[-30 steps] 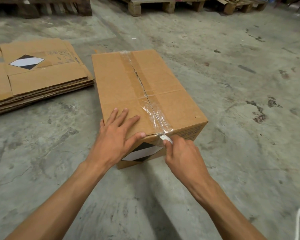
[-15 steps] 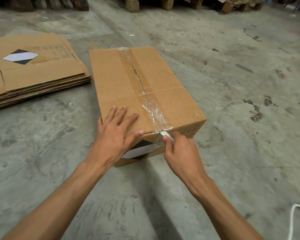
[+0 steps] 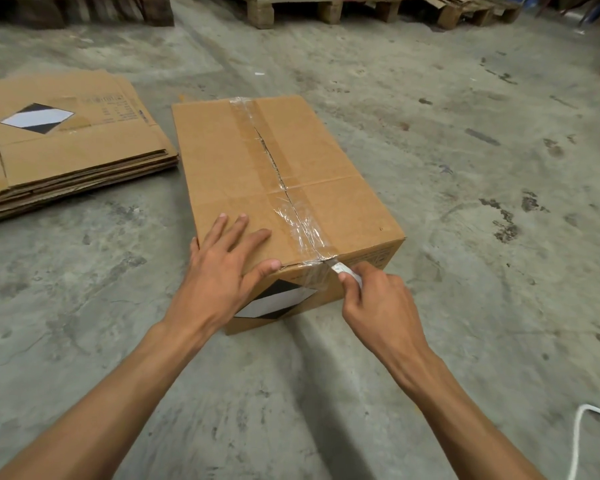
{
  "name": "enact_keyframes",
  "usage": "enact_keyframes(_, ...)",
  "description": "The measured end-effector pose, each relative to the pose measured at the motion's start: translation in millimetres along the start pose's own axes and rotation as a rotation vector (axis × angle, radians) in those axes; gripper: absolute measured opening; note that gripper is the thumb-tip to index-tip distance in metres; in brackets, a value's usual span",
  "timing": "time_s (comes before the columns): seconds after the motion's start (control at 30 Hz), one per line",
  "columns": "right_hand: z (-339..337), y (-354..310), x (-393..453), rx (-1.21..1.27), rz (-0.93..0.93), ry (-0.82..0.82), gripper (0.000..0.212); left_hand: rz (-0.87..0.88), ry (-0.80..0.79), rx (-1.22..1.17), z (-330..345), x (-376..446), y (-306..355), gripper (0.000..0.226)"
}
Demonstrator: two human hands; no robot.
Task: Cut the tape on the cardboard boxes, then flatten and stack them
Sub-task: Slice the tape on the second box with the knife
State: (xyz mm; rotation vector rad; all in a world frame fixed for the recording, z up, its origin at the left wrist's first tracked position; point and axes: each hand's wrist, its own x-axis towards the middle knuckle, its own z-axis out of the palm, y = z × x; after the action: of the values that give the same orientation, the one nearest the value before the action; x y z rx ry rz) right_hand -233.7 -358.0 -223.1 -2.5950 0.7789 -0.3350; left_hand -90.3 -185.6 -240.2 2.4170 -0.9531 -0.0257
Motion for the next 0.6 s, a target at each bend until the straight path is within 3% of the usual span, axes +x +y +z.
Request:
enact_keyframes(0.27,-1,-3,8,-0.099,-0.027,-0.022,0.030,0.000,-0.015,0.034,-1,1,1,0.076)
enact_keyframes(0.47,-20,8,31,0.575,0.260,-0.385,0.034,0.000,0.001,0.037,-1,1,1,0.073)
enact_keyframes(0.6,-21,13,31,0.782,0.321,-0.499,0.025,-0.011,-0.022,0.066,-2,1,4,0.069)
